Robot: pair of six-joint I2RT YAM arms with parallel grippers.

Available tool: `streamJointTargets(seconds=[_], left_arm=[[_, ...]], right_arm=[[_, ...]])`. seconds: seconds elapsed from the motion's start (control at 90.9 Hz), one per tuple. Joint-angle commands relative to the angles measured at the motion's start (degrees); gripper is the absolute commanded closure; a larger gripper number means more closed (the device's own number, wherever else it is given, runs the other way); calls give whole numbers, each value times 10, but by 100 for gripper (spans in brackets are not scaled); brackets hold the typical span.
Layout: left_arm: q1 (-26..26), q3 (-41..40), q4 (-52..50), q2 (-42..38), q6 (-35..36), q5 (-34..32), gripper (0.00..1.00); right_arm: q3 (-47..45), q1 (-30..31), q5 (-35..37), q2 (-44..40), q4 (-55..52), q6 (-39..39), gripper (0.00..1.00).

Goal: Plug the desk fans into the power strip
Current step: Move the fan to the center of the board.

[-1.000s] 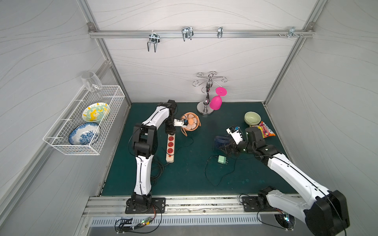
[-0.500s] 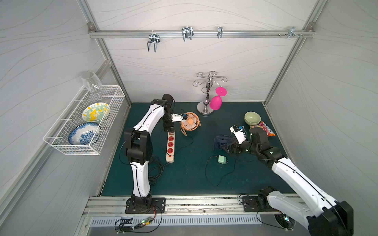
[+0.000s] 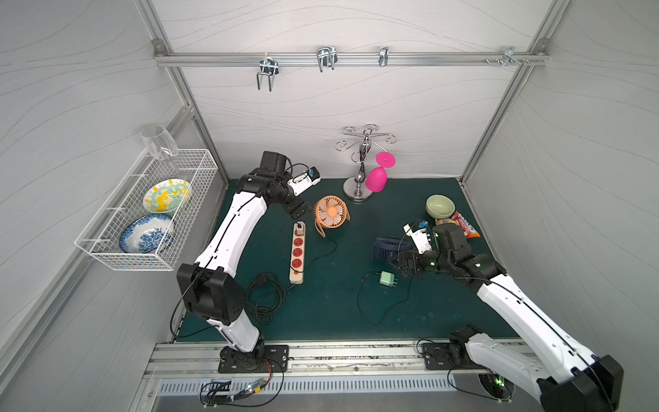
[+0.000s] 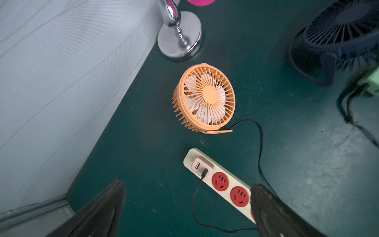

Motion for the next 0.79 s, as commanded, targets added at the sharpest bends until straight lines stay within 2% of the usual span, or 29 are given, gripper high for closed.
streamJointTargets(seconds=[0.0, 0.154, 0.473, 0.781], left_arm=[[-1, -39, 48, -36, -124, 23, 0], [0, -103, 65, -91, -203, 22, 0], [3, -221, 69, -173, -232, 39, 0], [41, -265, 88, -202, -271, 76, 0]], right_arm=[[-3, 16, -20, 16, -34, 47, 1], [-12, 21, -31, 46, -35, 61, 1], [-7, 23, -23, 141, 32, 37, 1], [13, -8, -2, 213, 102, 5, 2]])
